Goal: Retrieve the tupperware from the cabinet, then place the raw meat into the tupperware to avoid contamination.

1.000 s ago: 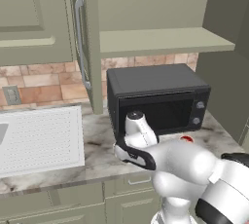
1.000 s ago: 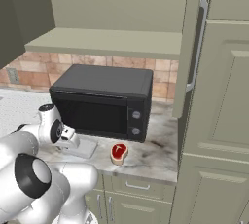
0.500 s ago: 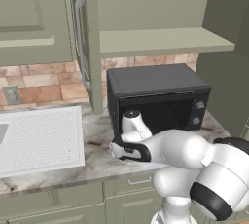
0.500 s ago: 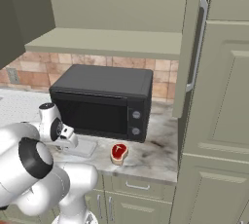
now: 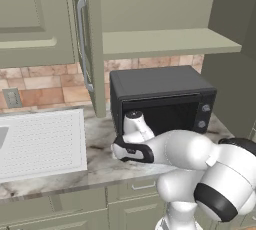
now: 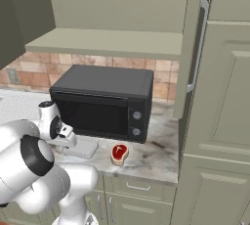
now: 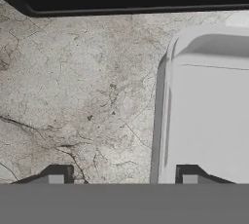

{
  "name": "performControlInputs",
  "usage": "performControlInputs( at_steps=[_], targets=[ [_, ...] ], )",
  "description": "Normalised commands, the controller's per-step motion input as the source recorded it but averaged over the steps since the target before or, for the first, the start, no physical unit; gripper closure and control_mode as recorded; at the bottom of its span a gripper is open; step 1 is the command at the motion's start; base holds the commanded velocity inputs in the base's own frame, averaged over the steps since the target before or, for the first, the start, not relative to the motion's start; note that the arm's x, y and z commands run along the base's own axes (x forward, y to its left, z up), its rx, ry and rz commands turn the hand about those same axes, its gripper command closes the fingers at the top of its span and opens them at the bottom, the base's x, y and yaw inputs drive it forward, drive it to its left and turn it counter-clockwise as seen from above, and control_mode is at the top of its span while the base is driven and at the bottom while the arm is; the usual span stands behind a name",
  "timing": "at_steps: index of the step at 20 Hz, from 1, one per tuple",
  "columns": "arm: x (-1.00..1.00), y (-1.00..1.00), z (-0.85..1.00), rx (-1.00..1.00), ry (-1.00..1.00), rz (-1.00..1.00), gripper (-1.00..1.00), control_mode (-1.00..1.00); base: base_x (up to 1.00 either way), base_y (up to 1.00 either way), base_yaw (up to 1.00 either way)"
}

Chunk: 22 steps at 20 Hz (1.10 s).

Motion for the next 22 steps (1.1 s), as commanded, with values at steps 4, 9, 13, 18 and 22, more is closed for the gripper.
performControlInputs(
  at_steps=[4, 9, 13, 18, 22],
  targets=[
    [0.00, 0.03, 0.04, -0.02, 0.00, 0.00, -1.00, -1.00, 0.00, 0.00, 0.00],
    [-0.04, 0.00, 0.20, -0.06, 0.00, 0.00, -1.00, -1.00, 0.00, 0.00, 0.00],
    [-0.12, 0.00, 0.33, -0.03, -0.01, 0.00, -1.00, -1.00, 0.00, 0.00, 0.00],
    [-0.14, -0.14, 0.31, 0.00, 0.00, -0.03, -1.00, -1.00, 0.00, 0.00, 0.00],
    [-0.26, -0.31, 0.15, 0.00, 0.00, -0.06, -1.00, -1.00, 0.00, 0.00, 0.00]
  ],
)
